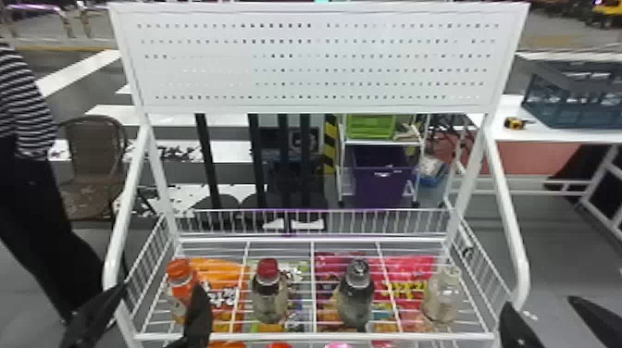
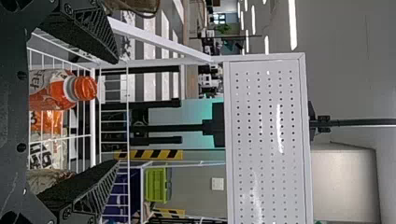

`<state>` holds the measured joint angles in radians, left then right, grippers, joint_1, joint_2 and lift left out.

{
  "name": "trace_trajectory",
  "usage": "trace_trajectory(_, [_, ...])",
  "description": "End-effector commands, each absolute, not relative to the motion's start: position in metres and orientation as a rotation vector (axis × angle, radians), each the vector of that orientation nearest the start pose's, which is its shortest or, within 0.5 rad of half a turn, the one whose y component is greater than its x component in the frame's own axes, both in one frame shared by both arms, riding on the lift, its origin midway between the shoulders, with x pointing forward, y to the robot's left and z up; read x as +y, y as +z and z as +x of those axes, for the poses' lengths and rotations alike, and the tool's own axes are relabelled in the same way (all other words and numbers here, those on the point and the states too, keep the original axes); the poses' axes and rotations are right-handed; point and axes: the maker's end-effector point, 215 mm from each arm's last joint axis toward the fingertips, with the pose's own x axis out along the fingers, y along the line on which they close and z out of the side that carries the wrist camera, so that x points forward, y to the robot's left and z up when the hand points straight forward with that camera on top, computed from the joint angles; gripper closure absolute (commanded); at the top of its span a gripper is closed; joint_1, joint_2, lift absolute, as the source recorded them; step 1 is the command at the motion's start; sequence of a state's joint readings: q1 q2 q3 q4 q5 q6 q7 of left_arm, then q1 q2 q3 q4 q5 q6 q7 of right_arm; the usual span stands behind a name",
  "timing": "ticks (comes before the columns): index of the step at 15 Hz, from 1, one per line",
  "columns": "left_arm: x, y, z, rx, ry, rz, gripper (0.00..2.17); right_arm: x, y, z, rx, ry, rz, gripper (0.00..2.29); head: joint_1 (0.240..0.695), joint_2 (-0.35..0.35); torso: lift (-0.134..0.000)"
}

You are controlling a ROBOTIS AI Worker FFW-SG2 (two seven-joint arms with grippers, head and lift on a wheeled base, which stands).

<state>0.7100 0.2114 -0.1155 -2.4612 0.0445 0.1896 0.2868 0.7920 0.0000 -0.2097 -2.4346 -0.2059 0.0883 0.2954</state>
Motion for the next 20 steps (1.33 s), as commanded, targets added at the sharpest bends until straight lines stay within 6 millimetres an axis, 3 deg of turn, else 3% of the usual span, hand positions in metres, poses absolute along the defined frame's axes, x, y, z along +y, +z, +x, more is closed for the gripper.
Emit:
trace_trajectory(1, [0.220, -0.257, 0.390, 0.020, 0.056, 0.045, 0.12, -0.250, -0.260, 0.366, 0.000, 0.167, 0.050, 0.15, 0.499, 0.000, 0.000])
trace_trajectory(10, [0.219, -0.257, 0.389, 0.017, 0.057, 0.044, 0.12, -0.248, -0.268, 0.365, 0.010, 0.157, 0.046, 0.15, 0.499, 0.000, 0.000])
trace_trajectory(17, [0.218, -0.263, 0.387, 0.028, 0.054, 0.045, 0.12, -0.270, -0.382, 0.387, 0.106, 0.107, 0.036, 0.15, 0.499, 0.000, 0.000])
trace_trajectory(20, [0.217, -0.262, 0.388, 0.033, 0.053, 0.043, 0.12, -0.267, -0.417, 0.404, 0.114, 0.106, 0.047, 0.15, 0.499, 0.000, 0.000])
